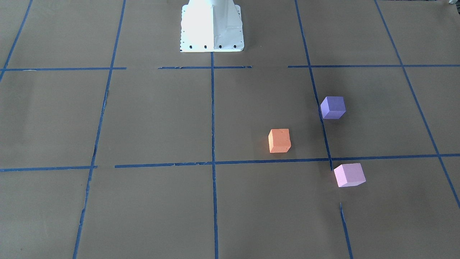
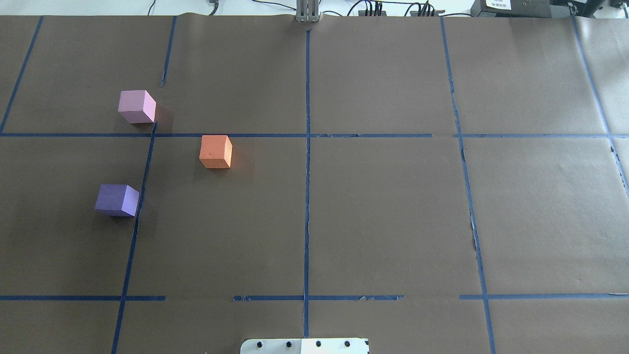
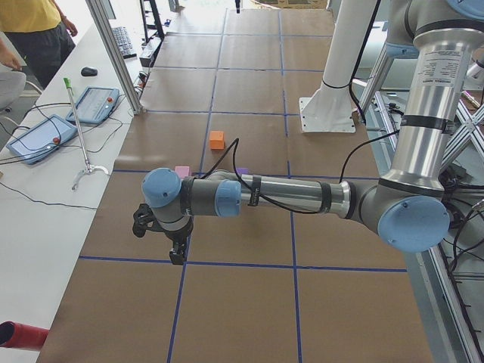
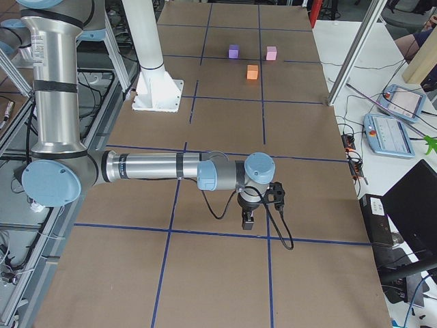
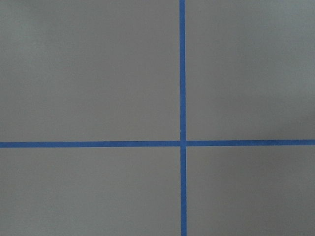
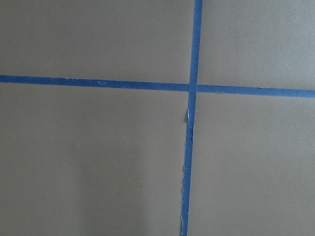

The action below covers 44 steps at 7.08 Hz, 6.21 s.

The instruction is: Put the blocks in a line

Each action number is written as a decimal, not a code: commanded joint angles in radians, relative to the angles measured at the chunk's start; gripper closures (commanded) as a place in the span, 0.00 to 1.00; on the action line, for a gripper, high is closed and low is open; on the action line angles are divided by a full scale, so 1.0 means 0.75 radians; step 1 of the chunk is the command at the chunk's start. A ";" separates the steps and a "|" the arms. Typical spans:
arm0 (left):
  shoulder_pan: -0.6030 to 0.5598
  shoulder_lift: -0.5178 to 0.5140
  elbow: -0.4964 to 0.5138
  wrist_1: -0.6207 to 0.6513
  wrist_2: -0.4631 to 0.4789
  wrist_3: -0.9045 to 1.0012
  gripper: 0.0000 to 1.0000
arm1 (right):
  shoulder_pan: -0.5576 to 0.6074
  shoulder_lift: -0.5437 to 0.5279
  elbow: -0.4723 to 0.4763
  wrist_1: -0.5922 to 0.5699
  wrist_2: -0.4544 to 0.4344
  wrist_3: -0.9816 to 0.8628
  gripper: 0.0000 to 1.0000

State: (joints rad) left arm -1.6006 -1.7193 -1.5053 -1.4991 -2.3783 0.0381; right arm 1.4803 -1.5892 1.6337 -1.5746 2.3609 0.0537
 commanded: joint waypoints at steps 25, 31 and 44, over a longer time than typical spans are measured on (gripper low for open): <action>1.148 -0.606 0.058 -0.402 0.399 -1.370 0.02 | 0.000 0.000 0.000 -0.001 0.000 0.000 0.00; 1.159 -0.606 0.111 -0.480 0.398 -1.372 0.74 | 0.000 0.000 0.000 0.001 0.000 0.000 0.00; 0.842 -0.260 0.047 -0.545 0.169 -0.975 0.81 | 0.000 0.000 0.000 0.001 0.000 0.000 0.00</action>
State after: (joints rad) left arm -0.9711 -1.8926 -1.5160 -1.8902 -2.2507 -0.6922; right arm 1.4803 -1.5892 1.6337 -1.5747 2.3608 0.0537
